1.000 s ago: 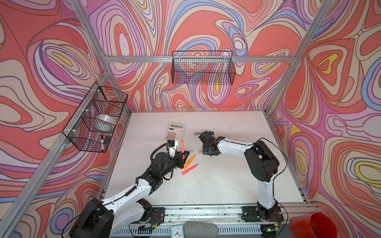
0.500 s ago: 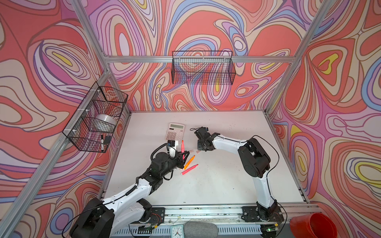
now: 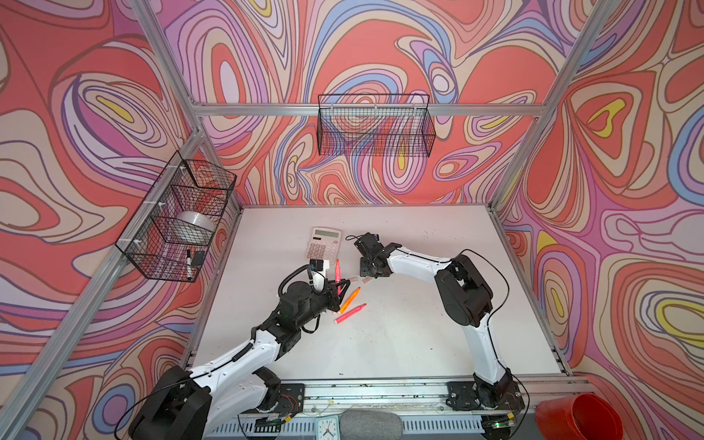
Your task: Insert the pens into the pen caps
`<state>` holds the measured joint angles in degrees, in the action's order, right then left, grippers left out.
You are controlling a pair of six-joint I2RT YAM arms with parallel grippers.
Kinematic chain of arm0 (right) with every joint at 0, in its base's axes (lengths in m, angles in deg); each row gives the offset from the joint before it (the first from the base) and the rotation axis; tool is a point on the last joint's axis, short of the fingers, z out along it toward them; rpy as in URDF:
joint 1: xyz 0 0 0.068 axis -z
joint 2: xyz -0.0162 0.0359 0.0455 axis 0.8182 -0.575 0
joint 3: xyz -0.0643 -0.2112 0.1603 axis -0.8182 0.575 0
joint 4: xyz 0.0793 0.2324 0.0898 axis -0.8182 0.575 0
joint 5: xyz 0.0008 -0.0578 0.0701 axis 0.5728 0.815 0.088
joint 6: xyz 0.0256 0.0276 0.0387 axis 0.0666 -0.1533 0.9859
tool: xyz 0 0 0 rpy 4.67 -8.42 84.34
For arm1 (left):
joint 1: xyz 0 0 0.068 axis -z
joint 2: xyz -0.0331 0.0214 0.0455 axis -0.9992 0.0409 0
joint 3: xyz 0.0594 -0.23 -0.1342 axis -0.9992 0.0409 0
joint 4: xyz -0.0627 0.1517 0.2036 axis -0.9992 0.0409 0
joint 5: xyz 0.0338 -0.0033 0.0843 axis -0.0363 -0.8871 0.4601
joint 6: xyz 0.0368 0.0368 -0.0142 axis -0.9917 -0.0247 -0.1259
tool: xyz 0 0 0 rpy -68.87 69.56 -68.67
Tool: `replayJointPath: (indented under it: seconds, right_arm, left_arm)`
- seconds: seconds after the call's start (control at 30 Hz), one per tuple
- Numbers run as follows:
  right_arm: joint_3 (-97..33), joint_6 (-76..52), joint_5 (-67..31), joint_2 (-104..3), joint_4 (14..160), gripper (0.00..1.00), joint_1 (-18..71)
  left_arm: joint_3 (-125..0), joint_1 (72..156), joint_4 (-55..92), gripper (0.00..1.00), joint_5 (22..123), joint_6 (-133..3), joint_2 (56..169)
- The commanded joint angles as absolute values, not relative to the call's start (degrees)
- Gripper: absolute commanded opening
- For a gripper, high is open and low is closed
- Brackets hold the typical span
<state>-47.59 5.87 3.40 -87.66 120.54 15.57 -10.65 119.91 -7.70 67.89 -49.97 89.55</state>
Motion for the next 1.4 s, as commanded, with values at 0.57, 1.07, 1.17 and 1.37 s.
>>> replayJointPath:
  seconds: [0.57, 1.07, 1.17, 1.37]
  right_arm:
    - [-37.6, 8.8, 6.5, -82.7, 122.2, 0.65, 10.5]
    - [-41.2, 7.1, 6.6, -86.3, 123.2, 0.50, 10.6]
    - [-42.6, 6.9, 6.3, -87.7, 123.9, 0.48, 10.5]
    - [-43.8, 6.7, 5.9, -88.9, 124.0, 0.38, 10.7]
  left_arm:
    - [-10.5, 119.8, -10.2, 0.00, 66.9, -49.8, 89.3]
    - [-10.4, 119.8, -10.3, 0.00, 66.8, -49.8, 89.3]
    - [-10.3, 119.8, -10.5, 0.00, 66.8, -49.8, 89.3]
    - [-10.1, 119.7, -11.1, 0.00, 66.4, -50.0, 89.2]
